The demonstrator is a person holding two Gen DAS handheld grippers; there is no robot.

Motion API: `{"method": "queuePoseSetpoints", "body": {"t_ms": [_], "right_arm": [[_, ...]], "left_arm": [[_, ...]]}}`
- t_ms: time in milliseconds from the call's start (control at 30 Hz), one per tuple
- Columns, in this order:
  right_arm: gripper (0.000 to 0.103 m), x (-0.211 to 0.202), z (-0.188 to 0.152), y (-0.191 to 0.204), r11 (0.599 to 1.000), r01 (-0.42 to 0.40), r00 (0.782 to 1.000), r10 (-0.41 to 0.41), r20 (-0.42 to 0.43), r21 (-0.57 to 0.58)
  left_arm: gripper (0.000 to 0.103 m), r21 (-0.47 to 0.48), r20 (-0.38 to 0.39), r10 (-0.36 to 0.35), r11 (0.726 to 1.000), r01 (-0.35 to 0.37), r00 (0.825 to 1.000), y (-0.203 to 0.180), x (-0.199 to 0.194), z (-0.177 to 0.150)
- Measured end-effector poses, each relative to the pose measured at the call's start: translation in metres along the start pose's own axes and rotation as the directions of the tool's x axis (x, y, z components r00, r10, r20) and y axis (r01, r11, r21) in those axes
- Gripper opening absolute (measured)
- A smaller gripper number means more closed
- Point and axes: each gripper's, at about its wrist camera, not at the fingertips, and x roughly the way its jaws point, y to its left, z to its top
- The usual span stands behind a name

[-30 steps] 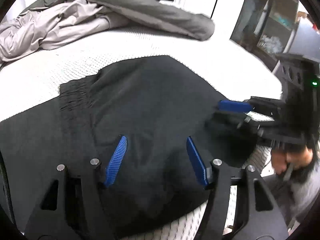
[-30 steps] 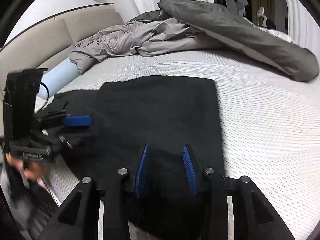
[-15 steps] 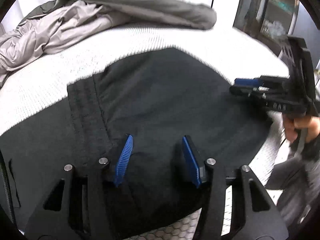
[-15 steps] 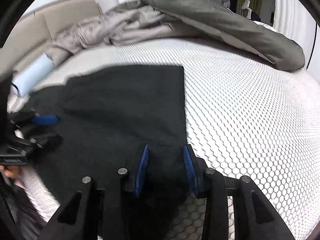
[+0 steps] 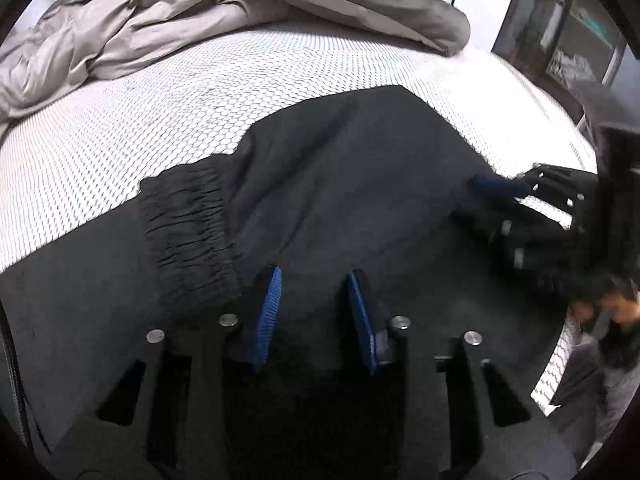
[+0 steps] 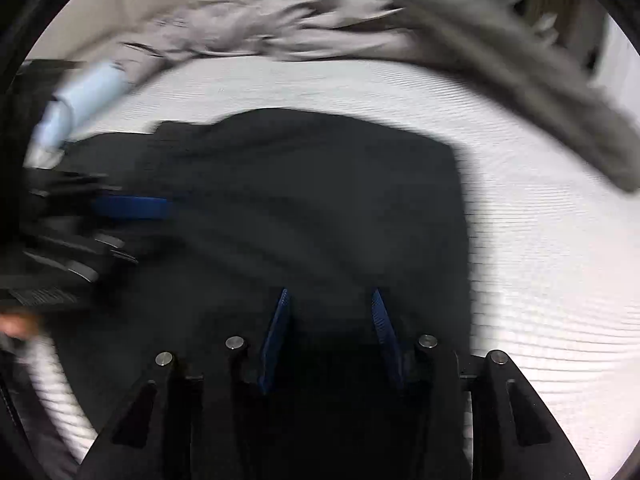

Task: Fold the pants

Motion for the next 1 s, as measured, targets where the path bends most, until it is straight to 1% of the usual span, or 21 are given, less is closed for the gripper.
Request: {"method": "queuePoseSetpoints", "body": {"t_ms": [33,67,100,167,200,233,267,333,400,433,467,533,600,633,700,733,800,867,900,933,1000], "right_arm": [[0.043,0.000,-0.005,-0.010,0.999,0.036,0.999,-0.036,-0.002,0.019],[0.043,-0.001,-0.009,-0.019,0.998,0.020,1.000,-0.020,-0.005,0.052],[0.043,-0.003,-0.010,-0.027,0.996,-0.018,1.000,0.018,0.008,0.089],[0.043,-0.016,-0.010,-0.027,0.995,-0.003,0.999,-0.001,0.038,0.103],[0.043,-0.024,-0.010,-0.025,0.995,-0.004,0.998,-0.003,0.063,0.104],[0.043,-0.033,-0.008,-0.021,0.994,-0.037,0.995,0.027,0.100,0.105],[0.043,-0.040,-0.004,-0.015,0.991,-0.085,0.990,0.073,0.117,0.104],[0.043,-0.040,0.005,-0.005,0.985,-0.152,0.982,0.140,0.129,0.087],[0.043,-0.027,0.017,0.013,0.980,-0.193,0.976,0.187,0.108,0.056],[0.043,-0.017,0.023,0.022,0.978,-0.207,0.976,0.203,0.081,0.037],[0.043,-0.008,0.025,0.027,0.976,-0.217,0.975,0.215,0.057,0.028],[0.043,0.017,0.024,0.027,0.976,-0.214,0.976,0.215,-0.023,0.030],[0.043,0.018,0.021,0.027,0.979,-0.205,0.979,0.205,-0.020,0.002],[0.043,0.016,0.021,0.022,0.987,-0.163,0.986,0.163,-0.029,-0.003],[0.042,0.007,0.013,0.007,1.000,-0.028,0.999,0.028,-0.029,-0.007],[0.041,0.004,0.007,-0.002,1.000,-0.015,0.999,0.016,-0.032,0.018],[0.042,-0.001,0.003,-0.010,0.996,-0.066,0.998,0.067,-0.014,0.053],[0.042,-0.013,0.008,-0.002,0.999,-0.042,0.999,0.042,0.008,0.032],[0.042,-0.019,0.010,0.001,0.998,-0.052,0.998,0.051,0.029,0.028],[0.042,-0.026,0.014,0.007,0.996,-0.090,0.995,0.089,0.055,0.025],[0.042,-0.024,0.026,0.019,0.990,-0.138,0.989,0.136,0.065,0.024]], "left_arm": [[0.031,-0.006,0.004,-0.009,1.000,0.009,1.000,0.002,-0.002,-0.002],[0.031,-0.006,0.007,-0.008,1.000,0.008,1.000,0.003,-0.004,-0.003],[0.031,-0.003,0.014,-0.002,1.000,0.002,1.000,0.002,-0.009,-0.003],[0.031,0.003,0.021,-0.005,1.000,0.005,1.000,0.002,-0.019,-0.002],[0.031,0.003,0.035,-0.020,1.000,0.020,0.999,0.000,-0.028,-0.003],[0.032,0.006,0.072,-0.050,0.999,0.050,0.996,-0.002,-0.039,-0.001],[0.032,0.007,0.088,-0.057,0.998,0.057,0.994,-0.003,-0.044,0.002],[0.032,-0.008,0.103,-0.029,1.000,0.030,0.994,-0.004,-0.042,0.016],[0.032,-0.019,0.082,-0.009,1.000,0.011,0.997,-0.002,-0.028,0.025],[0.032,-0.033,0.045,0.028,0.999,-0.026,0.999,0.004,-0.011,0.028],[0.032,-0.041,0.021,0.036,0.999,-0.035,0.999,0.005,0.000,0.029],[0.031,-0.044,-0.009,0.012,0.999,-0.013,1.000,0.016,0.016,0.023],[0.030,-0.040,0.011,-0.025,0.999,0.025,1.000,0.022,0.010,0.020],[0.029,-0.051,0.013,-0.031,0.998,0.032,0.999,0.024,0.008,0.019],[0.029,-0.044,0.018,-0.037,0.998,0.037,0.999,0.026,0.004,0.015],[0.029,-0.039,0.018,-0.030,0.999,0.030,0.999,0.025,0.001,0.014],[0.029,-0.040,0.013,-0.009,0.999,0.009,1.000,0.021,-0.005,0.015],[0.029,-0.037,0.035,0.011,0.999,-0.010,0.999,0.015,-0.020,0.020],[0.029,-0.029,0.073,0.009,1.000,-0.007,0.997,0.009,-0.030,0.025],[0.030,-0.027,0.100,0.005,1.000,-0.002,0.995,0.005,-0.033,0.032],[0.032,-0.024,0.106,-0.002,1.000,0.004,0.994,0.002,-0.025,0.042]]}}
